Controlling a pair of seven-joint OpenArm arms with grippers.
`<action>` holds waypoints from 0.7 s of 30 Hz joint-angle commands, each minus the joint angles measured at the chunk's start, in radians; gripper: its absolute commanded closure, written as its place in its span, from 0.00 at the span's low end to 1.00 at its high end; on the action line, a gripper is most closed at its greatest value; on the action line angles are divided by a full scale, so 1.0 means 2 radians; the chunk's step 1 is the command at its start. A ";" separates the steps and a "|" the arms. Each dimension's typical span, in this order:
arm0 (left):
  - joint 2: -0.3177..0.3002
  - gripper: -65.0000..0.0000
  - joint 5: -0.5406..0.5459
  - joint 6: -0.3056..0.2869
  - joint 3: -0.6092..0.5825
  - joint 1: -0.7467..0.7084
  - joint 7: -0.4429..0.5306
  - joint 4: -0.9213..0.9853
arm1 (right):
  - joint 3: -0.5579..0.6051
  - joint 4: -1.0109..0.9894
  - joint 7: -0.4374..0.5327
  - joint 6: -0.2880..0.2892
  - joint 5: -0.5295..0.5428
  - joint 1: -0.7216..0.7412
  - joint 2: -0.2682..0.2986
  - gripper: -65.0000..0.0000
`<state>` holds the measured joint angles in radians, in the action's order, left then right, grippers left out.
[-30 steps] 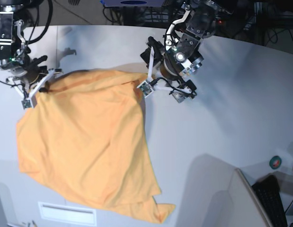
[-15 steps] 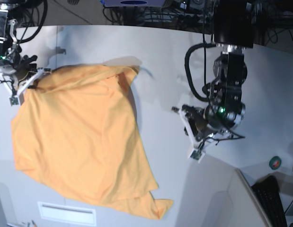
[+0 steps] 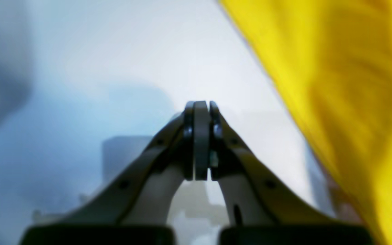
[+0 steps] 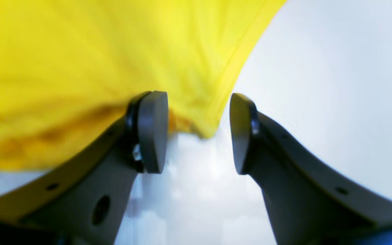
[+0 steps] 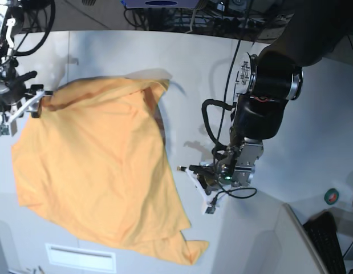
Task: Layout the t-shirt on the table in an organized manner, then fold the t-shirt properly
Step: 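Lay the shirt down and release it with the left gripper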
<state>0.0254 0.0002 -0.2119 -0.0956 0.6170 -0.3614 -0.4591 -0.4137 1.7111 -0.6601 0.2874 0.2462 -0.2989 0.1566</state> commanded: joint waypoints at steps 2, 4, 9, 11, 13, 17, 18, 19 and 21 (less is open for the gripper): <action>0.012 1.00 0.006 0.017 -0.052 0.017 0.040 0.012 | -0.021 0.032 0.008 -0.001 0.002 0.003 -0.007 0.57; 0.018 1.00 0.010 0.027 -0.101 0.008 0.054 0.012 | -0.032 0.057 0.009 0.000 0.002 0.003 -0.019 0.57; 0.022 1.00 0.008 0.027 -0.116 -0.006 0.055 -0.003 | -0.014 0.091 0.009 0.001 0.002 0.009 -0.024 0.63; 0.024 1.00 0.005 0.027 -0.117 -0.006 0.054 -0.003 | 0.004 0.090 0.007 0.001 0.002 0.019 -0.021 0.65; 0.028 1.00 0.004 0.027 -0.118 -0.006 0.053 0.001 | 0.018 0.090 0.006 0.001 0.001 0.022 -0.022 0.65; 0.026 1.00 0.003 0.027 -0.118 -0.007 0.051 0.029 | 0.055 0.085 0.006 0.001 0.001 0.030 -0.020 0.65; 0.025 1.00 0.004 0.027 -0.117 -0.014 0.051 0.030 | 0.068 0.079 0.006 0.001 0.001 0.031 -0.020 0.65; 0.018 1.00 0.007 0.027 -0.112 -0.022 0.051 0.024 | 0.083 0.071 0.006 0.001 0.001 0.038 -0.019 0.66; -0.008 1.00 0.017 0.027 -0.105 -0.050 0.051 -0.030 | 0.113 0.050 0.007 0.001 0.000 0.057 -0.019 0.66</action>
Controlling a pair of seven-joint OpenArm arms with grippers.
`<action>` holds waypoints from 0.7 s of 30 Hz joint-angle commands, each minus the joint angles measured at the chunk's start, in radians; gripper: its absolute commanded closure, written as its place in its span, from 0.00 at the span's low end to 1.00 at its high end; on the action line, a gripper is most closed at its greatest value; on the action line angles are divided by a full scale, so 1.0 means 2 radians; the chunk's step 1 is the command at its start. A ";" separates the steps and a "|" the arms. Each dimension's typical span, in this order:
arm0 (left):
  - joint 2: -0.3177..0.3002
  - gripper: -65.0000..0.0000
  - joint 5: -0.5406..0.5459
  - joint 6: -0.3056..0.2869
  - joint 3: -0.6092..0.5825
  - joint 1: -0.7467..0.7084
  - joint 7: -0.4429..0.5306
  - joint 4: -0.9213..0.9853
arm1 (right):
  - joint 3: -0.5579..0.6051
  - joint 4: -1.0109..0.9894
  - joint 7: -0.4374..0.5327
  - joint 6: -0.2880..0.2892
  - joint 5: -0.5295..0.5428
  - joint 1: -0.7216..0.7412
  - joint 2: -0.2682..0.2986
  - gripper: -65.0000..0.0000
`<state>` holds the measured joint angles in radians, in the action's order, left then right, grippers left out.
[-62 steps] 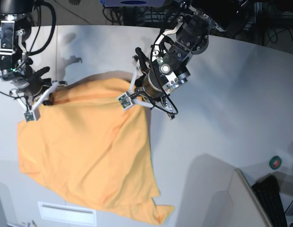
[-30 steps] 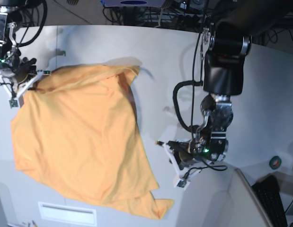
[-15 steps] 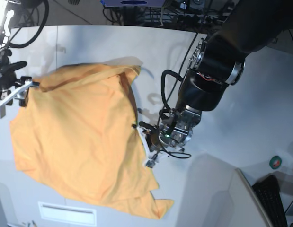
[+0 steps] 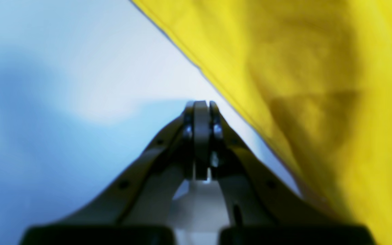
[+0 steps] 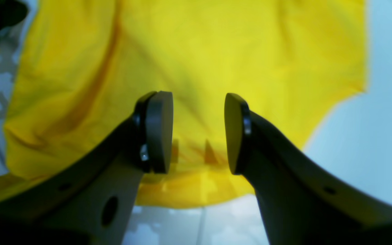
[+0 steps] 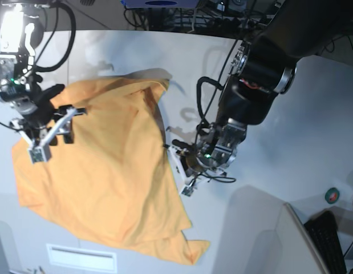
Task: Layout the t-shirt on the table in an organized manner, then fold the t-shirt properly
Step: 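Lay the shirt down and release it with the left gripper, then grasp the shirt body with the right gripper and the hem with the left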
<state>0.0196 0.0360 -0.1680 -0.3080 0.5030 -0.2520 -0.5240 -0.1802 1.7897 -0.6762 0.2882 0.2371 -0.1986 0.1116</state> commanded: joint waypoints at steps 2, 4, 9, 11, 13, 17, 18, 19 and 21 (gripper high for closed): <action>-0.032 1.00 0.027 0.005 0.035 -0.036 -0.008 -0.087 | 0.020 -0.011 0.016 0.001 0.005 0.031 0.001 0.73; -0.059 1.00 0.056 0.005 0.085 -0.080 -0.053 -0.189 | 0.048 -0.028 0.016 0.001 0.006 0.057 0.000 0.94; -0.098 1.00 0.101 0.003 0.210 -0.198 -0.126 -0.404 | 0.120 -0.099 0.016 0.001 0.007 0.133 -0.010 1.00; -0.106 1.00 0.114 0.002 0.256 -0.252 -0.128 -0.472 | 0.149 -0.152 0.015 0.001 0.005 0.174 -0.024 1.00; -0.109 1.00 0.124 0.002 0.292 -0.295 -0.128 -0.522 | 0.176 -0.205 0.015 0.001 0.005 0.216 -0.038 1.00; -0.107 1.00 0.154 0.002 0.373 -0.374 -0.126 -0.594 | 0.237 -0.365 0.026 -0.001 0.004 0.311 -0.072 1.00; -0.107 1.00 0.165 0.002 0.391 -0.389 -0.126 -0.601 | 0.249 -0.401 0.039 -0.002 0.003 0.329 -0.080 1.00; -0.107 1.00 0.176 0.002 0.407 -0.404 -0.126 -0.605 | 0.258 -0.436 0.056 -0.002 0.003 0.344 -0.087 1.00; -0.107 1.00 0.201 0.002 0.437 -0.430 -0.125 -0.608 | 0.274 -0.509 0.091 -0.003 0.003 0.373 -0.099 1.00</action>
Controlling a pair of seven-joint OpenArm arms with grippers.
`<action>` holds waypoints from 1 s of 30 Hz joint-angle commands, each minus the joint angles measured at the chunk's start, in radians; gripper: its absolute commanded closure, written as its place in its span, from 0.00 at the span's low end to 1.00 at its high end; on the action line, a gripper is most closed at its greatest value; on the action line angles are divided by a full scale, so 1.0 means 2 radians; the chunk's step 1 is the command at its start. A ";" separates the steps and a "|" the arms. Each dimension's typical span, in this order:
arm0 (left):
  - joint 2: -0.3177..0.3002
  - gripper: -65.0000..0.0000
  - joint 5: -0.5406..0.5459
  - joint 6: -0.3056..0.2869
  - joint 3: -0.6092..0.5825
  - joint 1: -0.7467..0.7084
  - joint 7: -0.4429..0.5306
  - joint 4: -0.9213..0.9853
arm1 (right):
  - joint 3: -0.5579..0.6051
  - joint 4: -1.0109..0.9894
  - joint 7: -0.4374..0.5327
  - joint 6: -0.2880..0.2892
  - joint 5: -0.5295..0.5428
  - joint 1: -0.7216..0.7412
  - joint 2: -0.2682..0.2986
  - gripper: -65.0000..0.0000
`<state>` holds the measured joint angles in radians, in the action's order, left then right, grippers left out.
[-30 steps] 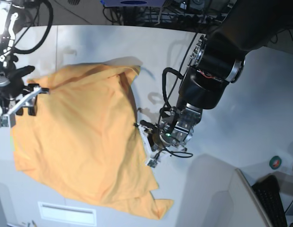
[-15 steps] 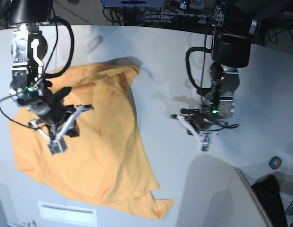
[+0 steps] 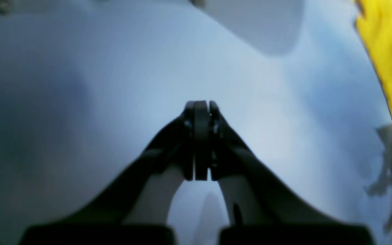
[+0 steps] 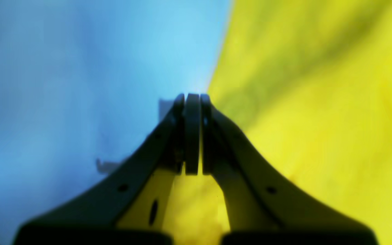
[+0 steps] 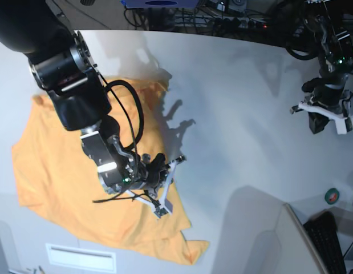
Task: Layout the t-shirt on the table in an organized manner, then fold the t-shirt properly
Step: 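Grasp the shirt body with the right gripper and the hem with the left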
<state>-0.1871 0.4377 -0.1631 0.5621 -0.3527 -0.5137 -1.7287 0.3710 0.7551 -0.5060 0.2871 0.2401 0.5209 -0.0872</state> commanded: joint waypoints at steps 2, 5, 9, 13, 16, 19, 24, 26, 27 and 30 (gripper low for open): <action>-0.003 1.00 0.012 0.000 0.022 -0.018 0.006 -0.006 | 0.005 -0.048 0.033 -0.022 0.002 0.031 -0.007 1.00; -0.003 1.00 0.016 0.000 0.045 -0.033 0.006 -0.007 | 0.006 -0.103 0.085 -0.060 0.002 0.041 -0.010 1.00; -0.003 1.00 0.016 -0.001 0.056 -0.034 0.006 -0.007 | 0.006 -0.128 0.096 -0.068 0.002 0.041 -0.008 1.00; -0.003 1.00 0.016 -0.001 0.054 -0.031 0.006 -0.007 | 0.005 -0.136 0.096 -0.069 0.002 0.026 -0.012 1.00; -0.004 1.00 0.016 -0.001 0.052 -0.030 0.006 -0.007 | 0.005 -0.134 0.096 -0.069 0.002 0.014 -0.020 1.00; -0.006 1.00 0.016 -0.001 0.052 -0.030 0.003 -0.007 | 0.034 -0.133 0.096 -0.069 0.003 0.005 -0.024 1.00; -0.007 1.00 0.015 -0.001 0.053 -0.030 0.003 -0.006 | 0.081 -0.113 0.094 -0.069 0.005 -0.015 -0.024 1.00; -0.007 1.00 0.015 -0.001 0.054 -0.028 0.004 -0.005 | 0.083 -0.096 0.088 -0.069 0.005 -0.028 -0.024 1.00; -0.007 1.00 0.015 -0.001 0.054 -0.023 0.003 -0.005 | 0.084 -0.087 0.080 -0.069 0.005 -0.033 -0.024 1.00; -0.007 1.00 0.014 -0.001 0.056 -0.014 0.003 -0.003 | 0.122 -0.041 0.061 -0.069 0.005 -0.055 -0.024 1.00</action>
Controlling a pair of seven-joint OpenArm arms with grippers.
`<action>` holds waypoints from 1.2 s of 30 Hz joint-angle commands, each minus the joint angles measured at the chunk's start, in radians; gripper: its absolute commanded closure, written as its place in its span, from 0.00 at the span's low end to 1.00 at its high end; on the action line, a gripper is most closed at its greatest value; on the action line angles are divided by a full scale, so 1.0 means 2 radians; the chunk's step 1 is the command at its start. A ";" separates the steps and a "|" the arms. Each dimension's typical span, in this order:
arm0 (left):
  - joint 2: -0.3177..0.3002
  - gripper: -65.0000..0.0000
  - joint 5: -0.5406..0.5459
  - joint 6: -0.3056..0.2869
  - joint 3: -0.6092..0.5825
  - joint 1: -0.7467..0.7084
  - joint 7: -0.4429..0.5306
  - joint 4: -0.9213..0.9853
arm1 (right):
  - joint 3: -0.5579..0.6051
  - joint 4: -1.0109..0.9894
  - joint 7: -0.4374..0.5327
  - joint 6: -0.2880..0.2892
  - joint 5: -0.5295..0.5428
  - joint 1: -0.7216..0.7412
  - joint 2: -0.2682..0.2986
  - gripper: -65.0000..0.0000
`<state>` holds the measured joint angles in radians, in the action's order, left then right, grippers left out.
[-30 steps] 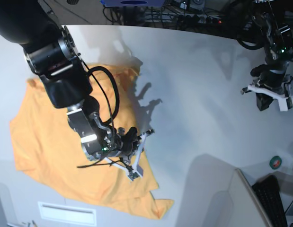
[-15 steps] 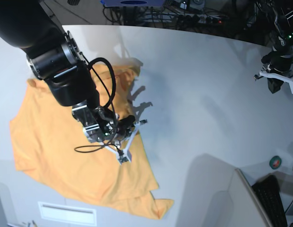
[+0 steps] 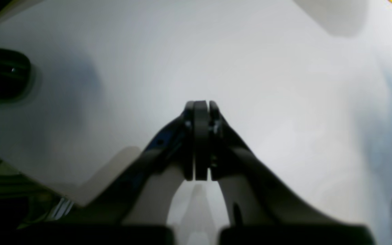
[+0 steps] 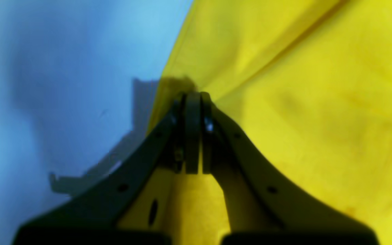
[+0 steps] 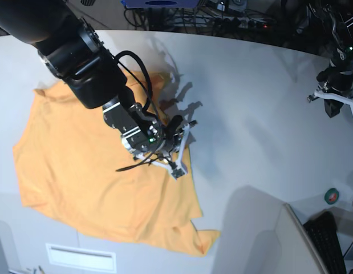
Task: Layout the t-shirt on the table in an organized manner, then fold the t-shirt properly
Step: 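Grasp the shirt body with the right gripper and the hem with the left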
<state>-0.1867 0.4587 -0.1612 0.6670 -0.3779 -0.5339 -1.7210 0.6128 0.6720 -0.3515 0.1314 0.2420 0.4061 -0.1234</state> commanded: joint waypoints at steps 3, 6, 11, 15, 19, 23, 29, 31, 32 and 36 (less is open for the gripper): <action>-0.018 1.00 0.004 -0.002 -0.002 0.001 0.012 -0.008 | 0.038 0.050 -0.043 0.008 0.004 -0.020 -0.005 1.00; -0.023 1.00 0.003 -0.002 -0.022 0.015 0.007 -0.002 | 0.068 0.098 -0.067 0.008 0.003 -0.042 -0.003 1.00; -0.023 1.00 0.003 -0.002 -0.049 0.063 -0.050 0.032 | 0.094 0.166 -0.105 0.008 0.001 -0.075 0.012 1.00; -0.023 0.92 0.003 -0.002 -0.077 0.108 -0.070 0.081 | 0.100 0.243 -0.142 0.008 0.001 -0.098 0.032 1.00; -0.023 0.54 0.003 -0.002 -0.104 0.162 -0.070 0.145 | 0.089 0.333 -0.175 0.008 0.001 -0.112 0.057 1.00; -0.023 0.18 0.003 -0.002 -0.151 0.232 -0.070 0.215 | 0.035 0.415 -0.197 0.008 0.001 -0.137 0.070 1.00; -0.021 0.15 0.003 -0.001 -0.233 0.337 -0.042 0.348 | -0.024 0.435 -0.197 0.008 0.001 -0.147 0.090 1.00; -0.022 0.15 0.003 0.000 -0.276 0.361 -0.016 0.384 | -0.029 0.435 -0.197 0.008 0.001 -0.149 0.094 1.00; -0.022 0.15 0.003 0.001 -0.299 0.374 -0.007 0.404 | -0.032 0.435 -0.197 0.008 0.001 -0.151 0.097 1.00; -0.017 0.15 0.003 0.001 -0.344 0.417 0.014 0.477 | -0.046 0.437 -0.197 0.008 0.001 -0.161 0.104 1.00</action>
<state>-0.2039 0.4633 -0.1604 -0.0261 0.4305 -0.5186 -0.7506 0.5251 1.5257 -0.7635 0.1463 0.2398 0.0662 0.0875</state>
